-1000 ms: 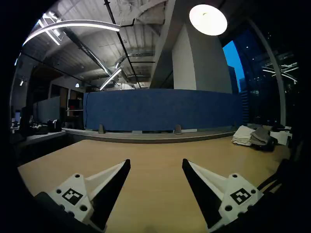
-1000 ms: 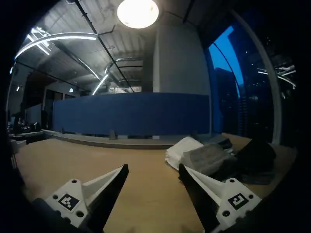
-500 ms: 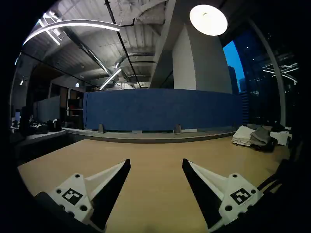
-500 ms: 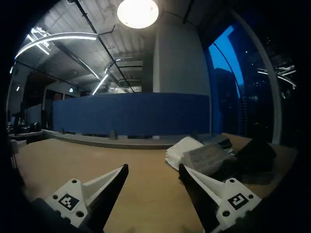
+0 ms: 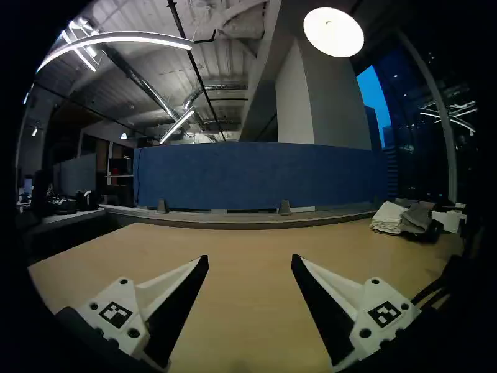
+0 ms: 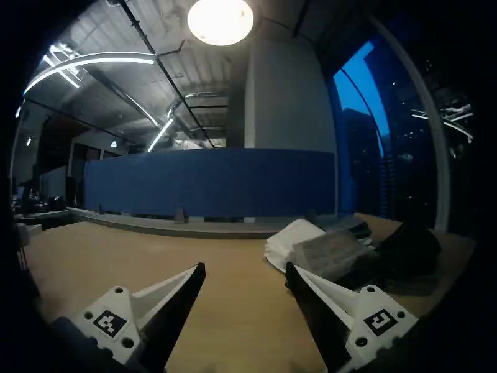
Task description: Fold towel
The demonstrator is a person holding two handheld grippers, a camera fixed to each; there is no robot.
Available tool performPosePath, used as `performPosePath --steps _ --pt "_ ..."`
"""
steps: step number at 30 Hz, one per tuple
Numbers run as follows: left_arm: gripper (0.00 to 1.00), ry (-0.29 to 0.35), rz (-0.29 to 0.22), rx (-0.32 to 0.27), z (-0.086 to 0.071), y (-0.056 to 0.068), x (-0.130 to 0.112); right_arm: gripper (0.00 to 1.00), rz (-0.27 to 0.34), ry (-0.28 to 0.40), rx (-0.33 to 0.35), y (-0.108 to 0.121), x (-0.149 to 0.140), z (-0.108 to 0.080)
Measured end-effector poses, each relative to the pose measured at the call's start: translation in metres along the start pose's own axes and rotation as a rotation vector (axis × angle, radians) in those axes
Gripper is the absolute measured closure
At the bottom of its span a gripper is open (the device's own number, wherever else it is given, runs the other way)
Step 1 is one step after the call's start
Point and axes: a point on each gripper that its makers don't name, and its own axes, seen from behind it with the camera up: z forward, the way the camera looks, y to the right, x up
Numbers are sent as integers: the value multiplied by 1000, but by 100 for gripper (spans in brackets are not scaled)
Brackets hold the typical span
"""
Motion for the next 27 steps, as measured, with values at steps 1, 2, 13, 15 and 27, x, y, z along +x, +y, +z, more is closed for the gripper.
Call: performPosePath --steps 1,2,13,15,27 --pt "1 0 0 0 0 0 0 0 0 0 0 0 0 0" --pt "1 0 0 0 0 0 0 0 0 0 0 0 0 0" --pt "1 0 -2 0 0 0 -2 0 0 0 0 0 0 0" --pt "1 0 -2 0 0 0 -2 0 0 0 0 0 0 0" --pt "1 -1 -2 0 1 0 -2 0 0 0 1 1 -1 0"
